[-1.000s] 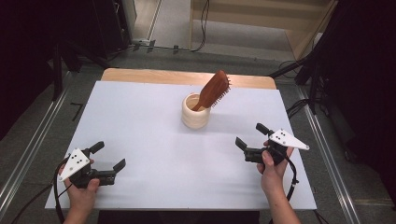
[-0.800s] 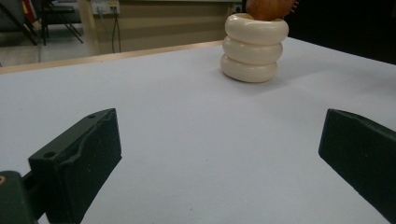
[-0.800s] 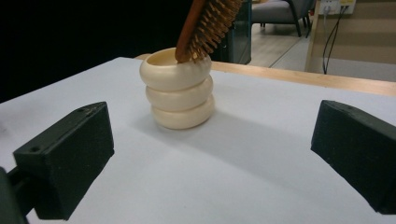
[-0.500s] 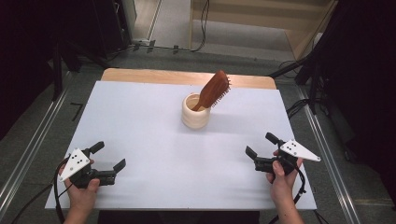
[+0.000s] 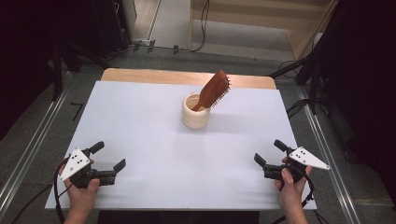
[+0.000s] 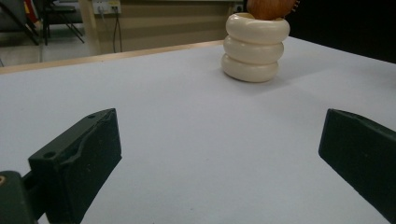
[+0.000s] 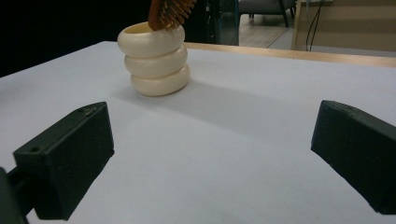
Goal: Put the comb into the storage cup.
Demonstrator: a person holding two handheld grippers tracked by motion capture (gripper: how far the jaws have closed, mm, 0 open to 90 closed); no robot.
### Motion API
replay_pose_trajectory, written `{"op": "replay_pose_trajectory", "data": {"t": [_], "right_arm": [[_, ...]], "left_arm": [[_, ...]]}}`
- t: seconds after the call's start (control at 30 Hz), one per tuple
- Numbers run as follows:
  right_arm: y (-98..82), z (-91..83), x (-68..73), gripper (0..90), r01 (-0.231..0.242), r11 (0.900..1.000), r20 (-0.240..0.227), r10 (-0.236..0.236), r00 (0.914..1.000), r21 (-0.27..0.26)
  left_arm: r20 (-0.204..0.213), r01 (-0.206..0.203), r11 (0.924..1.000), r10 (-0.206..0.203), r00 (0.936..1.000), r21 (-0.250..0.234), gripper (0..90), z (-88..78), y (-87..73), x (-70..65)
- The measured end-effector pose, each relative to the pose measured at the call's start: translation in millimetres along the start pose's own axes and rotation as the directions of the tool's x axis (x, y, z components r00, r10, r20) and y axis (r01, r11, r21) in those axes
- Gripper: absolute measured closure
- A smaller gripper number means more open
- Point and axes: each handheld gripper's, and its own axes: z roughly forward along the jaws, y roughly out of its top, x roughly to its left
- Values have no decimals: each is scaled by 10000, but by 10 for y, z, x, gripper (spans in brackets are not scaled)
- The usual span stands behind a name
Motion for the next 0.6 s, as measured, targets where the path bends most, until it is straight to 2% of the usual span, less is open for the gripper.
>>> {"op": "replay_pose_trajectory", "data": {"t": [0.33,0.47,0.6], "right_arm": [[-91,-100,-66,0,16,9999,221,-19,9998,130],[-113,-132,-103,0,255,9994,353,-263,9990,219],[-142,-165,-179,0,85,9998,467,-94,9989,199]], "left_arm": [[-14,-18,10000,18,10000,4,0,-3,0,2],[2,-8,10000,8,10000,-5,0,-1,0,0],[-9,-33,10000,33,10000,0,0,1,0,-2]]}}
